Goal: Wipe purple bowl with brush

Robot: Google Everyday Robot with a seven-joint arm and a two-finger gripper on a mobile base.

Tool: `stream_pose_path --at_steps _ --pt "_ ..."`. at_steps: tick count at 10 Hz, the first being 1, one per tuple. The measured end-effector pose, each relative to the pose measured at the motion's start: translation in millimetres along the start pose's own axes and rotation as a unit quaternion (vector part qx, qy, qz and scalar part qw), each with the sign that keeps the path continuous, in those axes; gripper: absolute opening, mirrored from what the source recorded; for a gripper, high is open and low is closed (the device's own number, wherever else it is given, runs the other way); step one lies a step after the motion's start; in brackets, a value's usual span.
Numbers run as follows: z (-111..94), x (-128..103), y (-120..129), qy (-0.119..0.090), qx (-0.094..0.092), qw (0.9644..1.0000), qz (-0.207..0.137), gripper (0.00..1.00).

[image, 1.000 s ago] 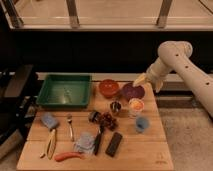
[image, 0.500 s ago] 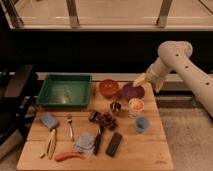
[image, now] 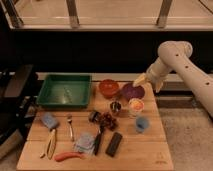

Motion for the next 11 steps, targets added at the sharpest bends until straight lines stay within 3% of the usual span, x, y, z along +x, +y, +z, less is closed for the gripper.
stream_pose_path --at_steps 8,9,10,11 --pt "-1.5 0.2 0.6 0.0 0.002 1.0 0.002 0.78" --pt "-2.0 -0.8 7.4 -0.007 0.025 0.9996 0.013 0.78" --pt "-3.6 -3.0 21.9 -0.017 0.065 0.9973 0.028 0.78" --pt "-3.4 -5.5 31.8 -0.022 0.09 0.995 0.036 0.78"
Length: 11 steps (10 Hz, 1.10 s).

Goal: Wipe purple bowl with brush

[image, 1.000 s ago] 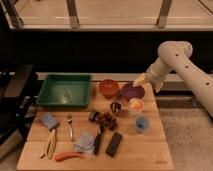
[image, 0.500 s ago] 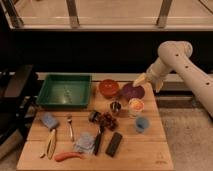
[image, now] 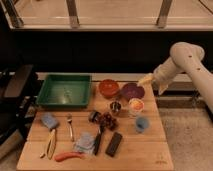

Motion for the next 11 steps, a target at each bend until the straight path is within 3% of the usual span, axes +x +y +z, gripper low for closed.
stream_pose_path --at_steps 1,3,4,8,10,11 --pt "-1.0 -4.2 12.8 -0.006 0.024 0.9997 0.009 0.78" --pt "8.0 -24.2 25.4 -0.013 0.029 0.9994 0.011 0.78" --pt "9.7 -36.5 29.5 -0.006 0.022 0.9997 0.005 0.78" --pt "31.7 -81.1 23.0 0.025 -0.041 0.9984 -0.031 0.78" --pt "52.5 -107.6 20.3 0.013 -0.054 0.9977 -0.039 0.78" --pt "64.7 -119.6 18.7 -0.004 -0.053 0.9977 -0.043 0.78"
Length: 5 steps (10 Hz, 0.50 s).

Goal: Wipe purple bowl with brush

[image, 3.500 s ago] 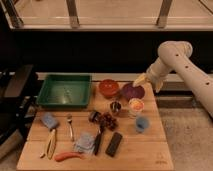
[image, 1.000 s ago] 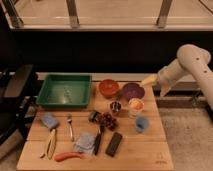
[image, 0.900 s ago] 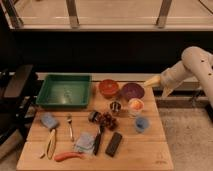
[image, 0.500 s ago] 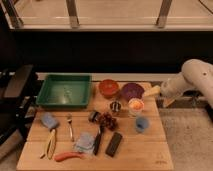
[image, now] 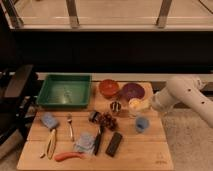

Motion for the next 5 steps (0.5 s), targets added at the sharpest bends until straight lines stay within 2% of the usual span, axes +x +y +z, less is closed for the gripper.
stream_pose_path --at_steps 1,2,5 --pt "9.3 -13.0 -2.4 -0.027 0.004 0.9996 -0.005 0.78" --pt "11.8 -17.6 -3.1 -0.036 0.006 0.9993 -0.007 0.78" --pt "11.4 -17.2 -3.1 -0.036 0.006 0.9993 -0.008 0.78"
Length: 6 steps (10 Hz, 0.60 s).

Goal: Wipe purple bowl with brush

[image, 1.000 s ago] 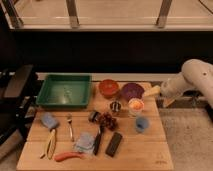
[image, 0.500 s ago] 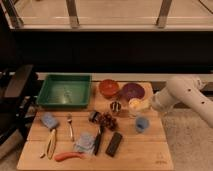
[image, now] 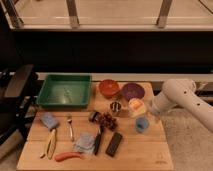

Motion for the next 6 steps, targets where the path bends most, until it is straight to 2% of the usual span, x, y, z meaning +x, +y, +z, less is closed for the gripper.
stream_pose_path --at_steps 2,3,6 --pt "0.8 -0.6 0.4 -0.001 0.003 1.0 -0.001 0.78" --pt "4.8 -3.6 -1.0 -0.006 0.011 0.9999 -0.004 0.78" --pt "43.1 -24.0 0.2 -0.042 0.045 0.998 -0.012 0.78"
